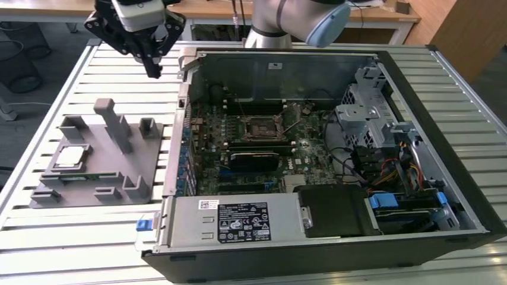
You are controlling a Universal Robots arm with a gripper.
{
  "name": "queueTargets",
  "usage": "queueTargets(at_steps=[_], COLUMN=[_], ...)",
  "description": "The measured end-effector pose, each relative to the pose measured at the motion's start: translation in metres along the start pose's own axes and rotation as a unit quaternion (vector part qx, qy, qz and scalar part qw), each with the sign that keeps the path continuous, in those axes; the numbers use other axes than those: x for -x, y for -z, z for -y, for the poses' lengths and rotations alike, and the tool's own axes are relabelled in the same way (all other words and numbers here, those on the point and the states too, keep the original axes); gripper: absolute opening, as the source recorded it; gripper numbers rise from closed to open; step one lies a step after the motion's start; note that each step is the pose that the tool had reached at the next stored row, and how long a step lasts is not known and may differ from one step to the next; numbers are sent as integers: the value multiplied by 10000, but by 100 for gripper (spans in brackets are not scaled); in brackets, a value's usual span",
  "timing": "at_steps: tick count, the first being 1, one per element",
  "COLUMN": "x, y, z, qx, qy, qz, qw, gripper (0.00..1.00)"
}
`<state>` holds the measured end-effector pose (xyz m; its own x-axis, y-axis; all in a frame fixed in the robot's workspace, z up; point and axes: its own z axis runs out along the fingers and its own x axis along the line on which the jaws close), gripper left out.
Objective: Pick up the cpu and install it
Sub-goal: 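Reach for the cpu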
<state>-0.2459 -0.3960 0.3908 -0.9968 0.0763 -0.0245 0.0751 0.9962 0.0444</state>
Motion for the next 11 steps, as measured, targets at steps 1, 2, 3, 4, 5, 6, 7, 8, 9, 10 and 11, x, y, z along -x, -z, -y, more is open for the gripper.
queueTargets(at_steps=[1,2,3,4,5,6,7,8,9,10,11], x=[-28,-57,-86,-115,-142,-169,-196,-223,-251,-278,-305], y=[0,0,0,0,1,1,0,0,0,0,0], z=[2,3,5,7,9,10,12,14,15,17,19], qx=[0,0,0,0,0,0,0,0,0,0,0], qy=[0,1,1,1,0,0,0,0,0,1,1], qz=[0,0,0,0,0,0,0,0,0,0,0], qw=[10000,10000,10000,10000,10000,10000,10000,10000,10000,10000,10000], gripper=[11,11,11,11,11,11,11,11,11,11,11])
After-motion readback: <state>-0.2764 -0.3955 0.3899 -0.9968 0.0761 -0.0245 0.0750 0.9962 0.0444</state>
